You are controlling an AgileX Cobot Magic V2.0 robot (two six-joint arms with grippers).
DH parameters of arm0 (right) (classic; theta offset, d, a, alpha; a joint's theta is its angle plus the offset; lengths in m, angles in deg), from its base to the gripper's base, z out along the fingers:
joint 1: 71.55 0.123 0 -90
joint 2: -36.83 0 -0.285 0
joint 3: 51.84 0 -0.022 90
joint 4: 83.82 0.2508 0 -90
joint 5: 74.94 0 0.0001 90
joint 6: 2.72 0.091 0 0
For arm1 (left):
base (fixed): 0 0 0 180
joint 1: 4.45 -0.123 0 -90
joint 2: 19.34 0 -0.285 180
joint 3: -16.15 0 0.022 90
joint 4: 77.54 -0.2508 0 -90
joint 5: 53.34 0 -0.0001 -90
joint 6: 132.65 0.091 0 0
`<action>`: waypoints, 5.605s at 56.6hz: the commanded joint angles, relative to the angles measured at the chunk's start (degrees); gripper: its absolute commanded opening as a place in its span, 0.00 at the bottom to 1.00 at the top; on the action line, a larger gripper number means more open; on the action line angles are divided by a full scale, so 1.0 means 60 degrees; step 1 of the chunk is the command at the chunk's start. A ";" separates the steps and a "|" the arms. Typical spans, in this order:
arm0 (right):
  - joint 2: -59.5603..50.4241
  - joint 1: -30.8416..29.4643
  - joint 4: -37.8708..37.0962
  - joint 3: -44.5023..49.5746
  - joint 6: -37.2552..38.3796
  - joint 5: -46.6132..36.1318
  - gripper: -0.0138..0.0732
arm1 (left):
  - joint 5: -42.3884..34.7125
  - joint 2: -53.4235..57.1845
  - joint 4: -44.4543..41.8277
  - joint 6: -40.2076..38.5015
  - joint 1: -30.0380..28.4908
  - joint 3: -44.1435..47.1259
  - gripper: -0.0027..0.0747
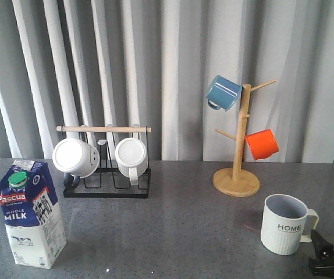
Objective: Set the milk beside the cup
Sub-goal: 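Lower the right gripper to the white HOME mug's handle and grasp it, then slide the white HOME mug with the right gripper toward the milk carton, then open the right gripper and withdraw it from the mug, then lower the left gripper onto the milk carton top and grasp it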
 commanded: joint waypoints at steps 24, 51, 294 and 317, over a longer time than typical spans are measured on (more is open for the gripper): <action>0.0783 -0.0282 0.0196 -0.1272 -0.0074 -0.0688 0.83 | -0.0509 0.0108 0.0025 -0.0020 0.0018 -0.0333 0.72; 0.2086 -0.0261 -0.0740 -0.3110 0.1209 0.0069 0.53 | -0.0509 0.0108 0.0025 -0.0020 0.0018 -0.0333 0.72; -0.8733 0.1535 0.0477 -0.1412 0.0919 0.6634 0.15 | -0.3587 -0.4667 -0.0510 0.0230 0.1082 -0.1622 0.96; -0.8733 0.1535 0.0477 -0.1412 0.0919 0.6634 0.15 | -0.4568 -0.6168 -0.2038 -0.1726 0.1054 -0.1626 0.65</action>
